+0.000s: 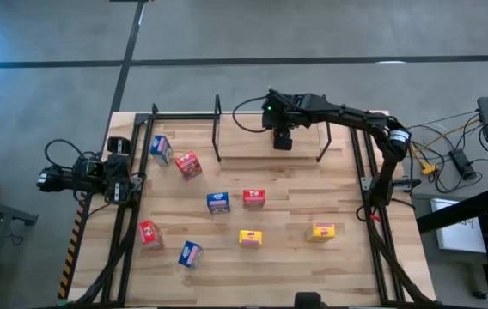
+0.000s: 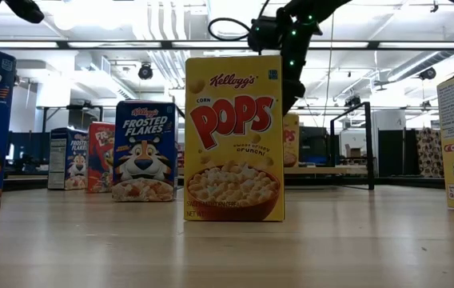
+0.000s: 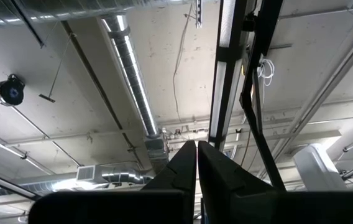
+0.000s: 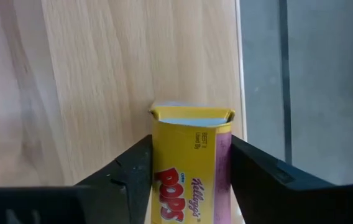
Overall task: Stack cereal on shelf
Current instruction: Put the top yellow cereal box on the shelf
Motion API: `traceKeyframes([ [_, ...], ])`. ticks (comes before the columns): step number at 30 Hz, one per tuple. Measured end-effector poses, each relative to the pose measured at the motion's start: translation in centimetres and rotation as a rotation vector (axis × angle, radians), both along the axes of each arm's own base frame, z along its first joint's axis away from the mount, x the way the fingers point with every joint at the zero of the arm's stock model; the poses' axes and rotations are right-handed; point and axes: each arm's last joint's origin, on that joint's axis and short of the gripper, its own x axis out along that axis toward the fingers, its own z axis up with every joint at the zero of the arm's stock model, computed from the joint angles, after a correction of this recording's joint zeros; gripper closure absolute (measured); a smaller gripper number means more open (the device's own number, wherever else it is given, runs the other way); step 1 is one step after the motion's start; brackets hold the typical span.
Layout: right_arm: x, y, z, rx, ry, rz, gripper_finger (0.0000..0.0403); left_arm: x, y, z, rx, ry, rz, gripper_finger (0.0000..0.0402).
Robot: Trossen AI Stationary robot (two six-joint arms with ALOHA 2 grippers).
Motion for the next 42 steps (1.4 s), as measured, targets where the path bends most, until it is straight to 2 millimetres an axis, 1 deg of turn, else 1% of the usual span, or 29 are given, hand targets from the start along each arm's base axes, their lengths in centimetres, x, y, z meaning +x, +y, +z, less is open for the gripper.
traceKeyframes([
  [8, -0.2, -0.3, 0.3, -0.007, -0.019, -0.018, 0.0192, 0.0, 0.0, 0.0, 0.000, 0.000, 0.000, 0.0401],
  [21, -0.2, -0.4, 0.7, -0.022, -0.042, -0.012, 0.0159, 0.0, 0.0, 0.0, 0.000, -0.001, 0.000, 0.0401],
  [24, -0.2, -0.4, 0.7, -0.023, -0.042, -0.010, 0.0161, 0.0, 0.0, 0.0, 0.000, -0.001, 0.000, 0.0401],
  [33, -0.1, -1.0, 0.9, -0.045, -0.083, -0.004, 0.0191, 0.0, 0.0, 0.0, 0.000, -0.002, 0.000, 0.0401],
  [42, -0.5, -1.1, 1.6, -0.062, -0.094, -0.008, 0.0186, 0.0, 0.0, 0.0, -0.001, -0.001, 0.000, 0.0401],
])
